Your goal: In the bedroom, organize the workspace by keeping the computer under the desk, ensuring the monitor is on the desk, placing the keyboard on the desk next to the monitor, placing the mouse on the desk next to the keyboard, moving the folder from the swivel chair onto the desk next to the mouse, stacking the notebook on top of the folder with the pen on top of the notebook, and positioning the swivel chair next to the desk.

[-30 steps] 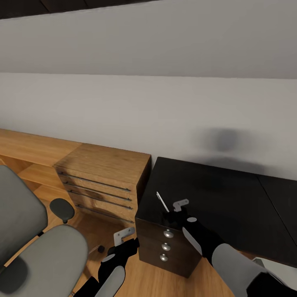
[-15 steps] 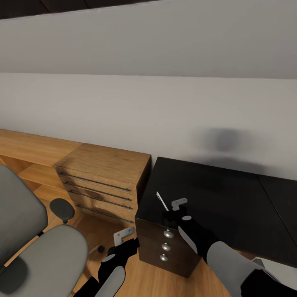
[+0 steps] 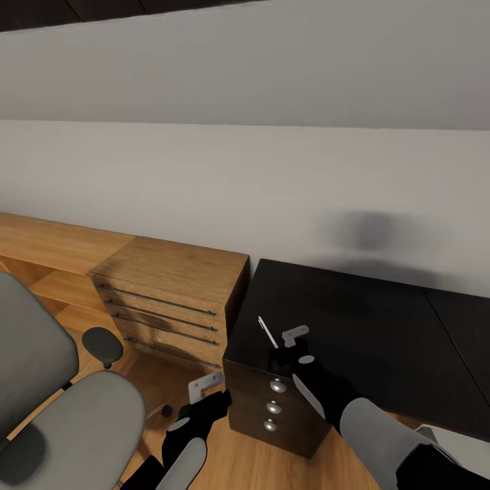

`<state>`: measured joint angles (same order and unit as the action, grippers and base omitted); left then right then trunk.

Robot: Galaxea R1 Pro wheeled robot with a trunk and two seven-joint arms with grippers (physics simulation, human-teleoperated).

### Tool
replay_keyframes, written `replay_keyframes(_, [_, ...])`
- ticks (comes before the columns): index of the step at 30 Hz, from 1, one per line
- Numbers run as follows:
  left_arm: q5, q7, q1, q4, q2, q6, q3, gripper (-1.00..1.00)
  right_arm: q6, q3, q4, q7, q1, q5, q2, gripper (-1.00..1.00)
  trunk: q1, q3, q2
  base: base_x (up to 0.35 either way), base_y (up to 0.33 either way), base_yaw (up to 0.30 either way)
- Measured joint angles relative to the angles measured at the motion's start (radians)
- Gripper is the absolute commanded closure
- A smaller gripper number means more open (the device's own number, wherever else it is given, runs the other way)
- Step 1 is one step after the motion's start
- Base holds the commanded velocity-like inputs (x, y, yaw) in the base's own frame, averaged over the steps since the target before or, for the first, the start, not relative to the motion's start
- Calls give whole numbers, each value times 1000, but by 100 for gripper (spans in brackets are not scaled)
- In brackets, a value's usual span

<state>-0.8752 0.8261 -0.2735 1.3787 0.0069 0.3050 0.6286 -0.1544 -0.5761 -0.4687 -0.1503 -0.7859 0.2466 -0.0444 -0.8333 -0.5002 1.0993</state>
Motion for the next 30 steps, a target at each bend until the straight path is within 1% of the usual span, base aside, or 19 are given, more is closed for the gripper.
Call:
replay_keyframes(8, [0, 1, 0, 19, 0, 1, 9, -100, -1, -1, 0, 11, 0, 0, -1, -100, 0, 0, 0, 0, 0, 0])
replay_keyframes(15, [0, 3, 0, 20, -1, 0, 14, -100, -1, -1, 0, 44, 0, -1, 0, -100, 0, 0, 0, 0, 0, 0])
replay_keyframes(20, [0, 6, 0, 20, -1, 0, 15, -100, 2, -1, 0, 58, 0, 1, 0, -100, -19, -15, 35, 0, 0, 0])
replay_keyframes(28, [0, 4, 0, 20, -1, 0, 16, -100, 3, -1, -1, 58, 0, 0, 0, -100, -19, -16, 35, 0, 0, 0])
replay_keyframes(30, [0, 4, 0, 20, -1, 0, 16, -100, 3, 0, -7, 59, -1, 2, 0, -100, -27, -22, 49, 0, 0, 0])
